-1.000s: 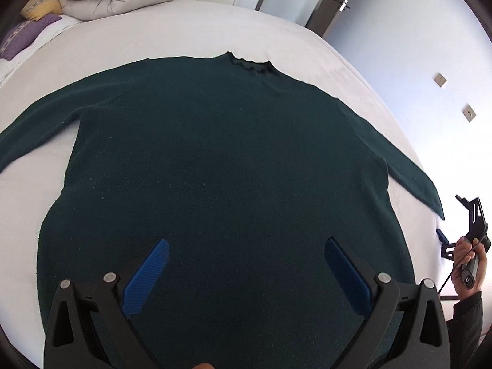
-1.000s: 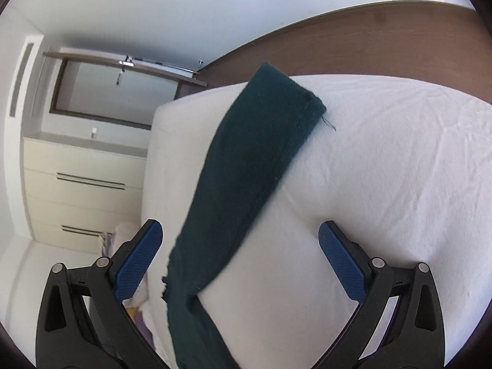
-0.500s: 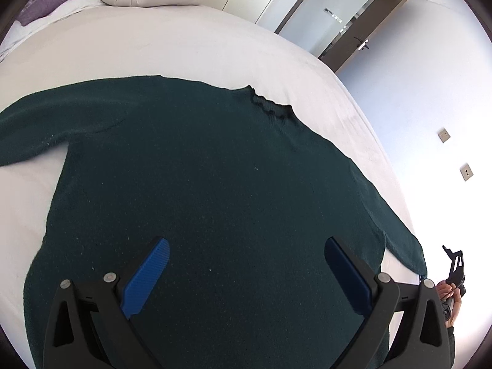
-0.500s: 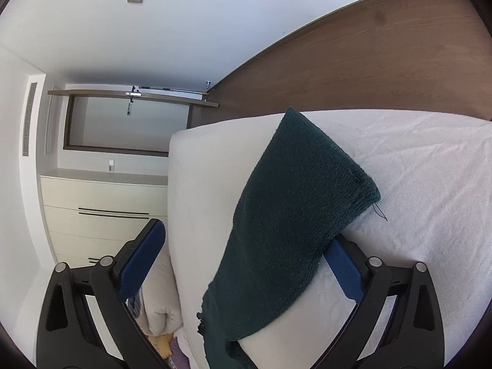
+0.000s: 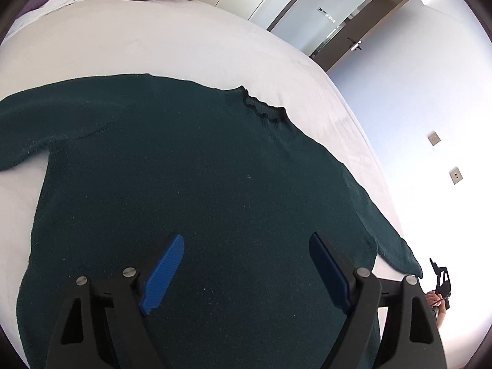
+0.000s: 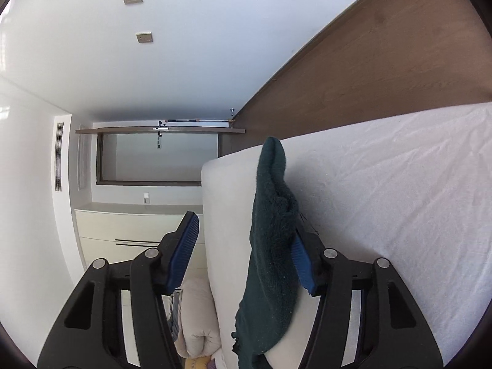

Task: Fold small clothes
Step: 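Grasp the sweater sleeve cuff with the right gripper and lift it, then carry the held sleeve across the sweater body with the right gripper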

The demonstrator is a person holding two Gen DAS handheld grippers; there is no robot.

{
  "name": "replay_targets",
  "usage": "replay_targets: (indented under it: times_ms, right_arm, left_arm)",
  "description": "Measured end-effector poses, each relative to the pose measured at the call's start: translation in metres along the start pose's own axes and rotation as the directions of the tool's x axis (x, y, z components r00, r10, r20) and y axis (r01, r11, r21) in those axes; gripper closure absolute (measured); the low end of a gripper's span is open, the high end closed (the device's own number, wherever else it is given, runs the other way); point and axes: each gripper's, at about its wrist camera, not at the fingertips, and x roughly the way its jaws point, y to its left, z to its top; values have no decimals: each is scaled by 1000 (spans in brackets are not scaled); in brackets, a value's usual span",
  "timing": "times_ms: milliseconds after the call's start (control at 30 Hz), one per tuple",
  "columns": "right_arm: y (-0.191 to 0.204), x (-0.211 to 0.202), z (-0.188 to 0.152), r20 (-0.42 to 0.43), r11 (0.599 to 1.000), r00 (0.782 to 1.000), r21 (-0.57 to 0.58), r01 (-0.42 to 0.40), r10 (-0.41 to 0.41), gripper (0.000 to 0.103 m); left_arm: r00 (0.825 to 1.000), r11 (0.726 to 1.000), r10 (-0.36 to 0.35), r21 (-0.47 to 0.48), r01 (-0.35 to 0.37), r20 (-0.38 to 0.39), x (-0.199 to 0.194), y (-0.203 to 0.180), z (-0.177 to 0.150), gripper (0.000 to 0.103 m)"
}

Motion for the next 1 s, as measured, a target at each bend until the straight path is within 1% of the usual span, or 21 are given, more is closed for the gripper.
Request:
replay_targets:
  times_ms: [133, 167, 200, 233, 267, 333, 367, 400, 467, 500, 567, 600, 633, 667, 700, 733, 800, 900, 967, 1000]
  right_arm:
    - [3, 0, 4, -7, 999, 1000, -40, 15, -15, 45]
    - [8, -6, 10, -5, 998, 1000, -60, 21, -21, 45]
    - [27, -24, 9, 2, 996, 1000, -83, 25, -25, 45]
    - [35, -30, 8, 9, 993, 999, -114, 34, -33, 45]
    - [39, -36, 7, 14, 990, 999, -137, 42, -41, 46]
    - [38, -42, 8, 21, 990, 999, -136, 44, -42, 46]
    - [35, -42, 10, 13, 991, 998, -123, 59, -57, 50]
    - [32, -41, 12, 2, 991, 996, -106, 88, -88, 59]
    - [29, -38, 17, -7, 991, 994, -85, 104, -105, 65]
    - [30, -36, 20, -11, 990, 994, -87, 110, -111, 68]
    - [34, -32, 22, -17, 986, 992, -107, 125, -128, 70]
    - [36, -31, 23, -18, 985, 991, -114, 131, -133, 76]
    - [38, -28, 24, -16, 982, 989, -120, 142, -145, 79]
    - [39, -28, 25, -12, 979, 987, -125, 160, -163, 89]
    - [39, -30, 25, -3, 974, 982, -130, 185, -187, 94]
    - [41, -30, 25, 6, 969, 978, -140, 205, -207, 94]
    - [50, -31, 20, 29, 952, 970, -184, 243, -242, 95]
    - [78, -27, 8, 74, 910, 953, -281, 303, -295, 96]
    - [109, -18, -8, 101, 860, 942, -387, 332, -319, 96]
    - [129, -10, -22, 106, 822, 939, -459, 338, -327, 96]
  left_arm:
    - [1000, 1000, -7, -3, 7, -9, 2, 0, -4, 18]
    - [1000, 1000, -5, 1, 5, -8, 3, -2, -4, 18]
    - [1000, 1000, -1, 8, 1, -3, 3, -3, -5, 18]
    - [1000, 1000, 1, 16, -1, 2, 3, -5, -6, 18]
    - [1000, 1000, -1, 23, 0, 5, 2, -7, -6, 18]
    - [1000, 999, -1, 38, 0, 11, 1, -10, -7, 18]
    - [1000, 999, 2, 46, -2, 12, 0, -12, -7, 18]
    - [1000, 999, 3, 52, -3, 13, 1, -13, -7, 18]
    - [1000, 998, 0, 59, -1, 13, 1, -15, -8, 18]
    - [1000, 998, 2, 62, -3, 13, 1, -16, -8, 18]
    - [1000, 998, 4, 66, -4, 11, 3, -17, -8, 18]
    - [1000, 998, 3, 66, -4, 9, 4, -17, -8, 18]
    - [1000, 998, 6, 67, -6, 8, 4, -17, -8, 18]
    - [1000, 998, 12, 67, -12, 8, 5, -17, -8, 18]
    - [1000, 997, 17, 69, -18, 8, 6, -18, -8, 18]
    - [1000, 997, 20, 72, -21, 8, 7, -18, -7, 17]
    - [1000, 997, 25, 74, -26, 8, 10, -18, -5, 16]
    - [1000, 997, 26, 67, -27, 9, 14, -18, 0, 13]
    - [1000, 999, 1, 49, -1, -1, 18, -16, 4, 13]
    - [1000, 999, -8, 43, 8, -5, 21, -17, 7, 13]
